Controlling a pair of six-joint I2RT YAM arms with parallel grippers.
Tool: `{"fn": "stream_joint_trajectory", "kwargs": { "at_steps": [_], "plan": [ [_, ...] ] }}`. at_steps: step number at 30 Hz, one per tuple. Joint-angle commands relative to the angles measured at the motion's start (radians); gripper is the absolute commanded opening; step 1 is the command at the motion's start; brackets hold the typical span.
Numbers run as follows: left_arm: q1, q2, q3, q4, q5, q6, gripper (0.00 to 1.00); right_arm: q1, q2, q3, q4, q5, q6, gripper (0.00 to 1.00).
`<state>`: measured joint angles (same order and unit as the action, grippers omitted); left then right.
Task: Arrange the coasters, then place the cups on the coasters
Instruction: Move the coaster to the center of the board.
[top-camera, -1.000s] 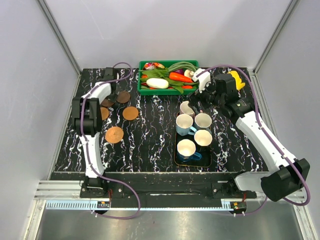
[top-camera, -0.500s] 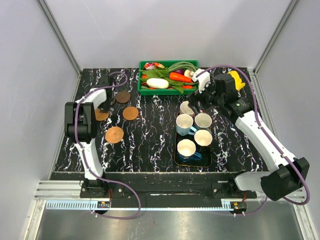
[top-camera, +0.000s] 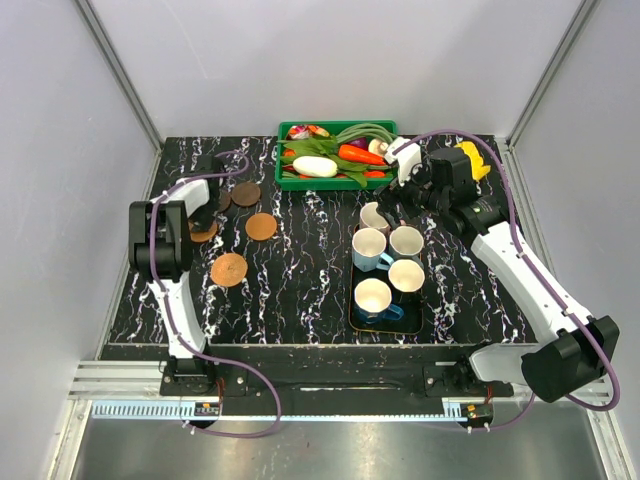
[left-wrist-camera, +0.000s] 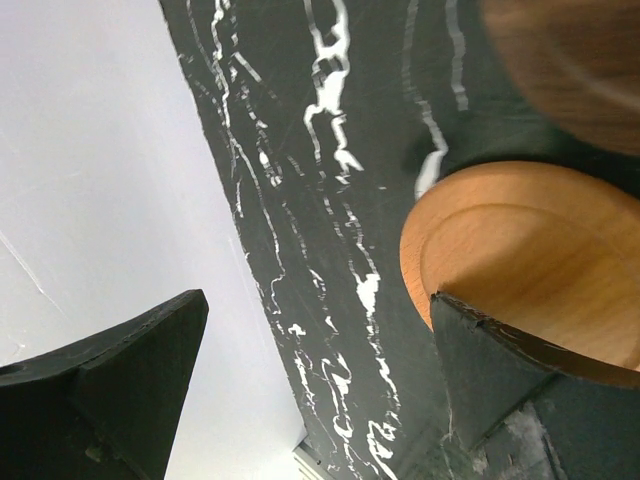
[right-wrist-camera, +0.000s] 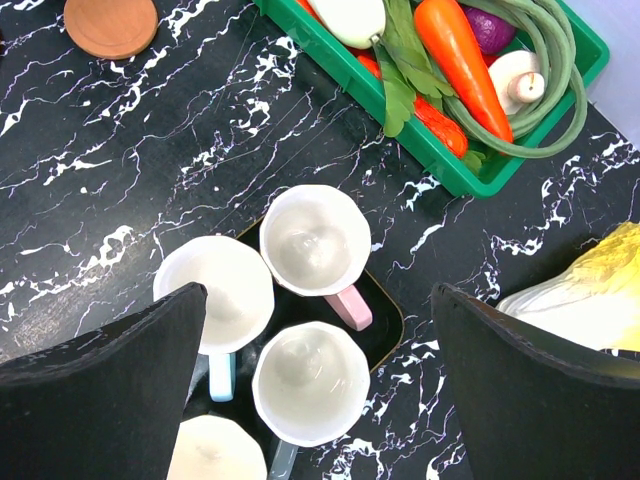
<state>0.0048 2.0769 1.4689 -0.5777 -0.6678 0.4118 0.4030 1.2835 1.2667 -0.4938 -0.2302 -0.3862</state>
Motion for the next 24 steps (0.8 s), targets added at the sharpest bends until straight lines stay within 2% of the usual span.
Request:
{"fn": "stream_joint_trajectory", "kwargs": {
  "at_steps": [1, 6, 12, 24],
  "plan": [
    [0.064, 0.015, 0.013, -0.001, -0.047, 0.022, 0.99, -0.007, -0.033, -0.003, 0.038, -0.026, -0.003, 1.0],
    [0.093, 0.008, 0.002, -0.001, -0.029, 0.032, 0.99, -0.007, -0.033, -0.004, 0.038, -0.026, 0.0, 1.0],
    [0.092, -0.043, -0.03, -0.004, 0.066, 0.036, 0.99, -0.007, -0.035, -0.004, 0.038, -0.027, -0.002, 1.0],
    [0.027, -0.11, -0.133, 0.022, 0.122, 0.076, 0.99, -0.007, -0.035, -0.004, 0.038, -0.026, -0.002, 1.0]
  ]
}}
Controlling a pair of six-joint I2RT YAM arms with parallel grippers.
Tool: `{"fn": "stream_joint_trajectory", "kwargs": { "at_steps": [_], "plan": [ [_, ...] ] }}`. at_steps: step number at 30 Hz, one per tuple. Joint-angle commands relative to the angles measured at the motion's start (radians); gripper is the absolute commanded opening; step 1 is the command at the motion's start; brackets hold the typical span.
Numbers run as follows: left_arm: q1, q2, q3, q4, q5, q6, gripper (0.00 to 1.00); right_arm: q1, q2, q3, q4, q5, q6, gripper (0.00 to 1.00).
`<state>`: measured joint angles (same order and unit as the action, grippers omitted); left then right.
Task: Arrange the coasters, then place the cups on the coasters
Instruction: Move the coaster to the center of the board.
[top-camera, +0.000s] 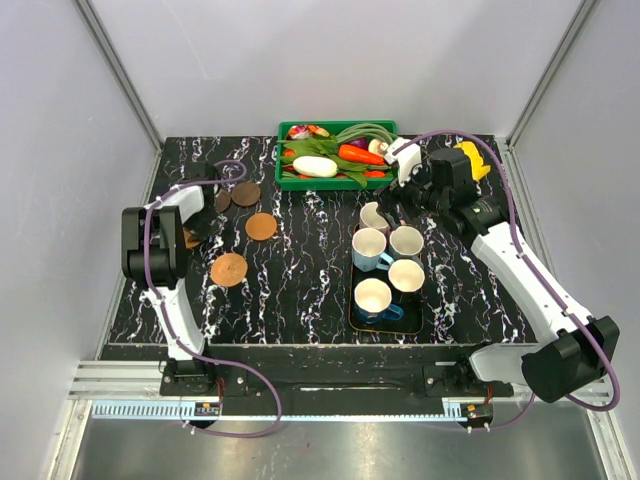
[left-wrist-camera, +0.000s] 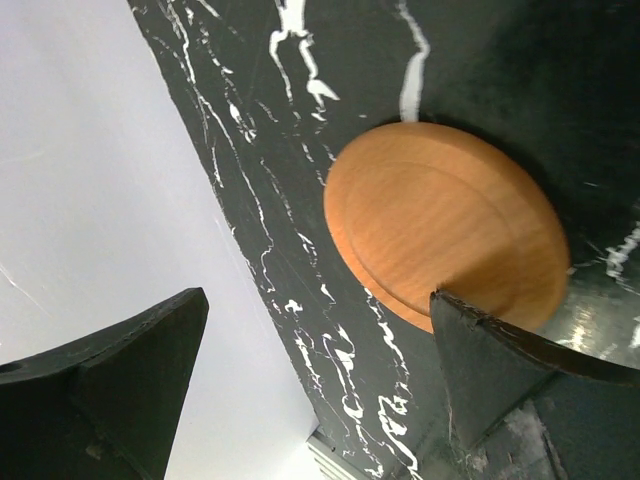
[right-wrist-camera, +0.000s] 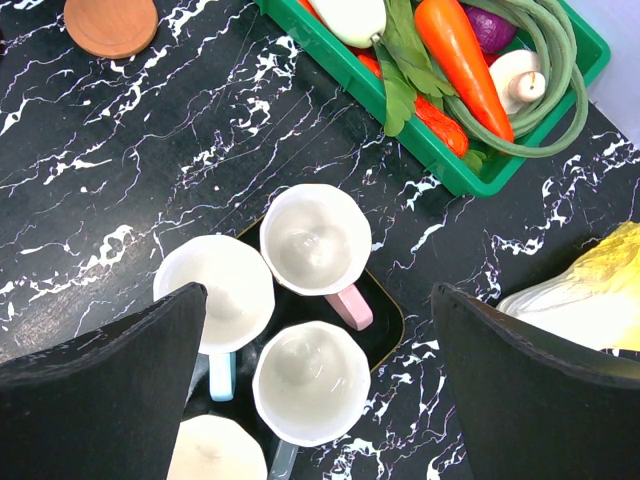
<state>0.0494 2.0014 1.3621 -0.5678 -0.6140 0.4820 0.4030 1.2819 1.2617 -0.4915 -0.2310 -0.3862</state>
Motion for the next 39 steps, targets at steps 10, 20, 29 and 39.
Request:
{"fn": "stream_joint_trajectory", "kwargs": {
  "at_steps": [10, 20, 29, 39],
  "plan": [
    [-0.042, -0.061, -0.06, 0.003, 0.126, 0.012, 0.99, -0.009, -0.033, 0.001, 0.037, -0.027, -0.002, 0.99],
    [-0.083, -0.107, -0.092, -0.009, 0.161, 0.018, 0.99, -0.009, -0.027, 0.001, 0.037, -0.028, 0.0, 1.0],
    [-0.085, -0.107, -0.066, 0.026, 0.152, -0.008, 0.99, -0.009, -0.024, 0.002, 0.036, -0.028, 0.001, 1.0],
    [-0.091, -0.194, 0.028, 0.046, 0.186, -0.049, 0.99, -0.009, -0.027, 0.002, 0.037, -0.028, 0.0, 1.0]
  ]
}}
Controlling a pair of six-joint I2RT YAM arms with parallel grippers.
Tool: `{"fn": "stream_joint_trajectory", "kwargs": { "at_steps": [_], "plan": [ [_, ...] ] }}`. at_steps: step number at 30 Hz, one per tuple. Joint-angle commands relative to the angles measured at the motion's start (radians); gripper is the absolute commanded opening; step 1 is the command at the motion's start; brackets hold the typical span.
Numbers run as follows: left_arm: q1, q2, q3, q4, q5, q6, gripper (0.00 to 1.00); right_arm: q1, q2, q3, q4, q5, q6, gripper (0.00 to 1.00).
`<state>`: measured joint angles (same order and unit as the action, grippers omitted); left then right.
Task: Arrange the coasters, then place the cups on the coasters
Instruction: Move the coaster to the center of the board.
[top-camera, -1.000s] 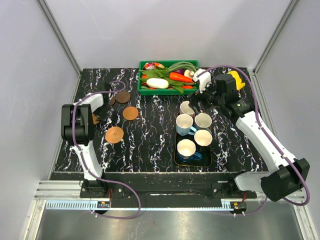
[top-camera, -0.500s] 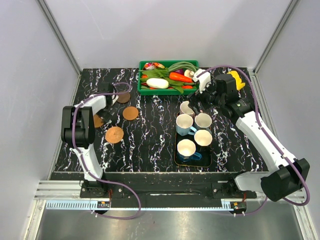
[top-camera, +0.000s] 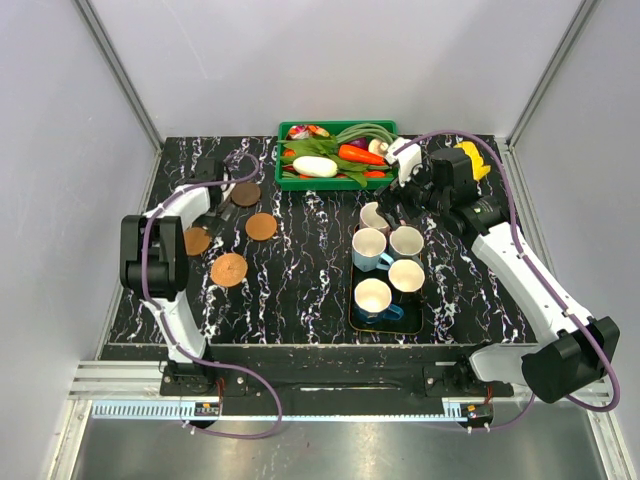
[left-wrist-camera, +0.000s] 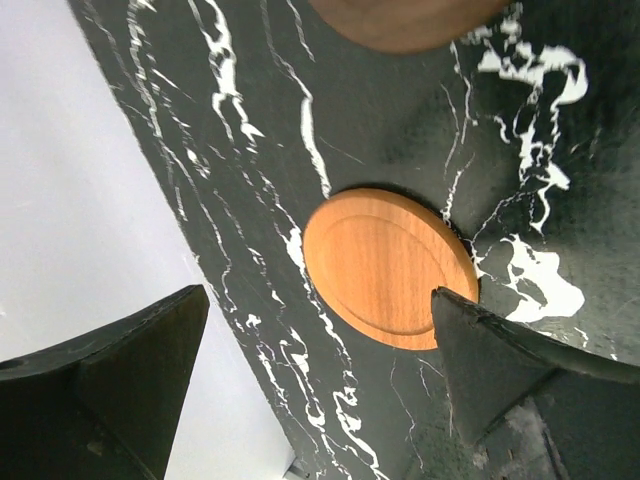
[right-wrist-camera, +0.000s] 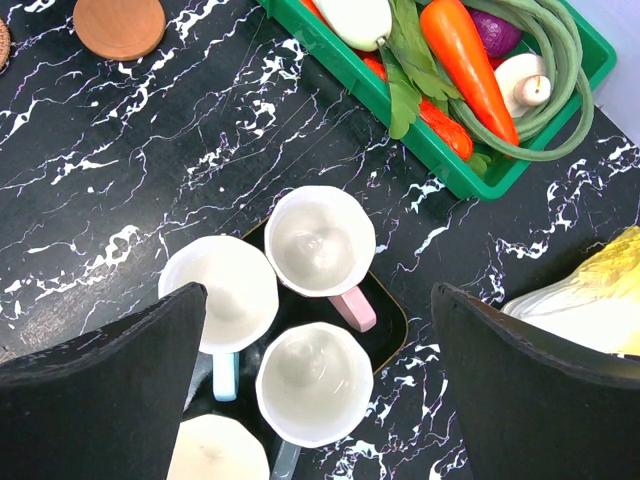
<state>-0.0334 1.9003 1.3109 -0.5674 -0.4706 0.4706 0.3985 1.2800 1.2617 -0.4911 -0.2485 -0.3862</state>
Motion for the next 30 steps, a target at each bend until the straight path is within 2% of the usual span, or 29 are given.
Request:
{"fn": "stream_joint_trajectory", "kwargs": {
  "at_steps": [1, 8, 13, 30],
  "plan": [
    [-0.016, -0.099, 0.088, 0.047, 0.046, -0.038, 0.99, -0.004, -0.027, 0.002, 0.037, -0.009, -0.002, 1.0],
    [-0.161, -0.103, 0.079, 0.06, 0.066, 0.019, 0.99, -0.004, -0.03, 0.001, 0.037, -0.006, -0.005, 1.0],
    [-0.243, -0.029, 0.105, 0.078, 0.033, 0.036, 0.99, -0.004, -0.036, 0.002, 0.036, -0.006, -0.003, 1.0],
    [-0.312, 0.083, 0.106, 0.092, 0.043, 0.051, 0.99, -0.009, -0.045, 0.001, 0.039, -0.014, -0.002, 1.0]
  ]
}}
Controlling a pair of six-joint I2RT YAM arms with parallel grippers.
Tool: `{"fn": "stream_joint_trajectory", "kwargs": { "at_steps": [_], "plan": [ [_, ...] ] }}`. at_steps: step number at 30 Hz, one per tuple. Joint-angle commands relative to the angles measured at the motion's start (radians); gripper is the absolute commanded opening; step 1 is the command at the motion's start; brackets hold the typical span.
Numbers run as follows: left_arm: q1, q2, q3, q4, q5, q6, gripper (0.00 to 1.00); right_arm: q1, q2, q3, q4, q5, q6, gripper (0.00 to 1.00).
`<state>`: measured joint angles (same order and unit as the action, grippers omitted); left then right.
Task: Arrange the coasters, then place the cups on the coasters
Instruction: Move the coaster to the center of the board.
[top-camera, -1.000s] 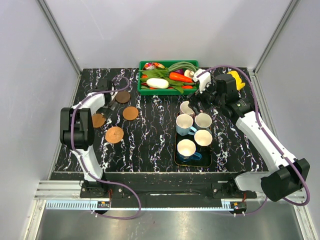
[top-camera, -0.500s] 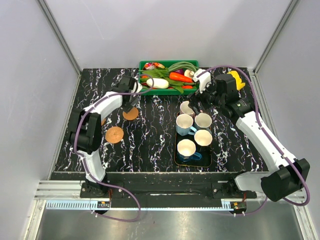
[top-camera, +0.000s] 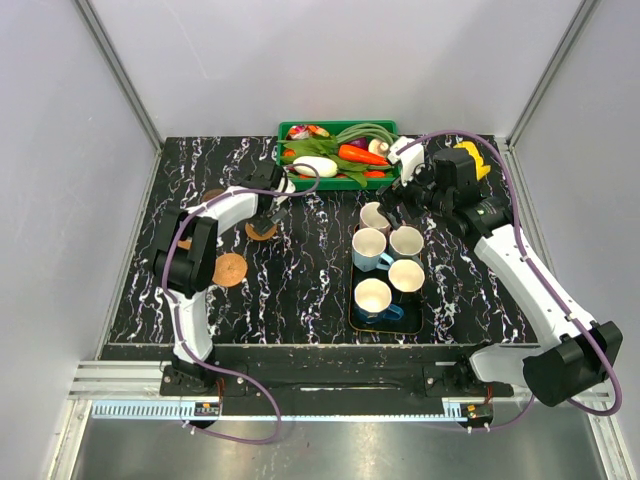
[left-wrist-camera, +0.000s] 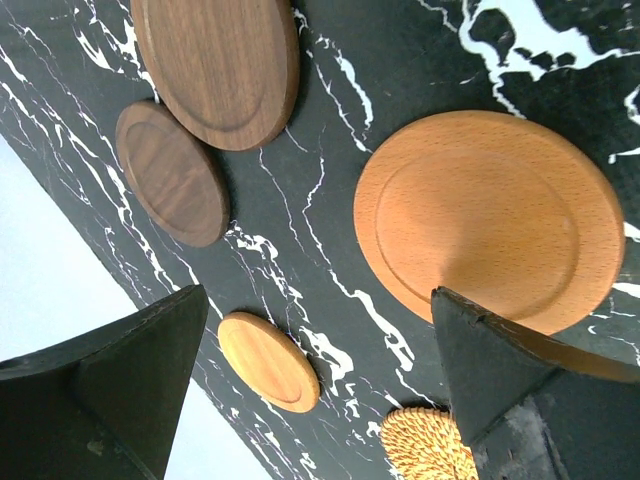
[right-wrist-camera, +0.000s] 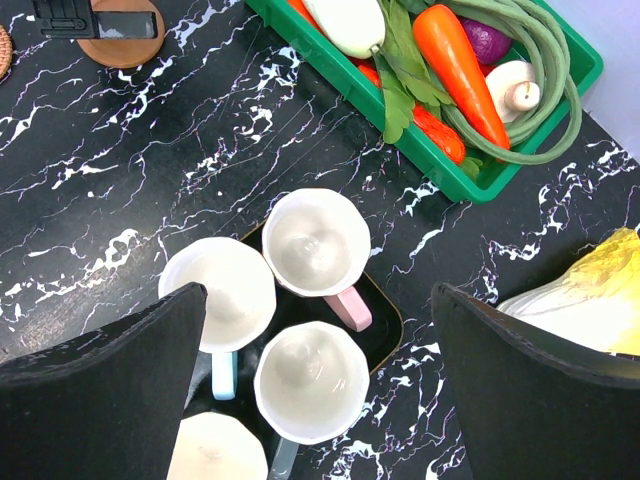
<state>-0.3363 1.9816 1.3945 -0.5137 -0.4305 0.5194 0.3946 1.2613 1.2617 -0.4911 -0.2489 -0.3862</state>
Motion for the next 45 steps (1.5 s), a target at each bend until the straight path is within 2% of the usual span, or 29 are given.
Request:
{"fn": "stream_joint_trajectory", "kwargs": {
  "at_steps": [1, 12, 25, 45],
  "plan": [
    [-0.009, 0.002, 0.021, 0.038, 0.006, 0.002, 0.99, -0.005, -0.026, -0.001, 0.037, -0.016, -0.003, 1.0],
    [-0.023, 0.0, -0.025, 0.029, 0.007, 0.025, 0.99, -0.005, -0.026, -0.004, 0.039, -0.016, -0.006, 1.0],
    [-0.035, -0.086, -0.111, -0.003, 0.038, 0.044, 0.99, -0.005, -0.022, -0.004, 0.039, -0.021, -0.006, 1.0],
    [-0.086, -0.073, -0.109, -0.012, 0.084, 0.027, 0.99, -0.005, -0.022, -0.004, 0.039, -0.024, -0.005, 1.0]
  ]
}}
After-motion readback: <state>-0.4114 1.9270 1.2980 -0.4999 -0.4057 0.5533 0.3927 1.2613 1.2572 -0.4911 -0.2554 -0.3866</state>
